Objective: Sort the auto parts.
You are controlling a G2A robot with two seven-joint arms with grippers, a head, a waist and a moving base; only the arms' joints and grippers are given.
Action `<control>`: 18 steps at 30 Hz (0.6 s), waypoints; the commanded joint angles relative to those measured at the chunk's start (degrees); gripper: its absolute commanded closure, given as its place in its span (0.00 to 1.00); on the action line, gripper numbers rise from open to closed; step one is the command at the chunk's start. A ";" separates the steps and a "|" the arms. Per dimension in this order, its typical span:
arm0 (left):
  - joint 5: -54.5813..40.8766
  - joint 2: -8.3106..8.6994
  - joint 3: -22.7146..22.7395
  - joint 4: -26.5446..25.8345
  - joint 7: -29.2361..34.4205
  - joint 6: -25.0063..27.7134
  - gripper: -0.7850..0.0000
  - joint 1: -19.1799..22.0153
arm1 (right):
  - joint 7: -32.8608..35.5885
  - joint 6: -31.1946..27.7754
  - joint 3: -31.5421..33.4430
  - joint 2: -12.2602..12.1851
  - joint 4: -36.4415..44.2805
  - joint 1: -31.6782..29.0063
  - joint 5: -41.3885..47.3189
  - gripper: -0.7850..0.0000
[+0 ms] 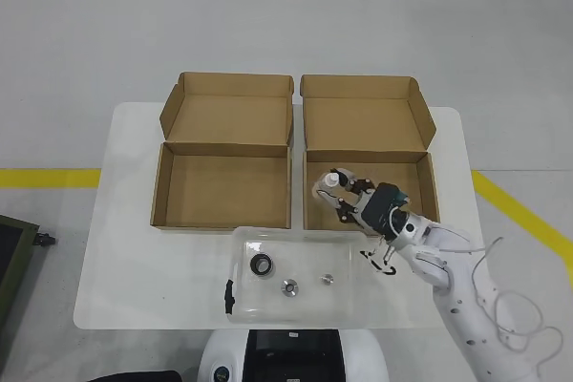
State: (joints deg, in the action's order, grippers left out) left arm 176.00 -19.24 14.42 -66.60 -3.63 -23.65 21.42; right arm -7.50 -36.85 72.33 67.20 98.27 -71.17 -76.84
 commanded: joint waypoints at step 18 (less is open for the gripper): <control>0.00 0.00 0.00 0.00 0.00 0.00 0.00 0.00 | 9.76 5.19 -3.91 1.03 -10.03 5.83 3.87 1.00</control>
State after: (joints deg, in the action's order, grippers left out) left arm 176.00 -19.24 14.42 -66.60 -3.63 -23.65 21.42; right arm 1.88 -31.91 68.63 68.15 88.86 -65.75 -73.32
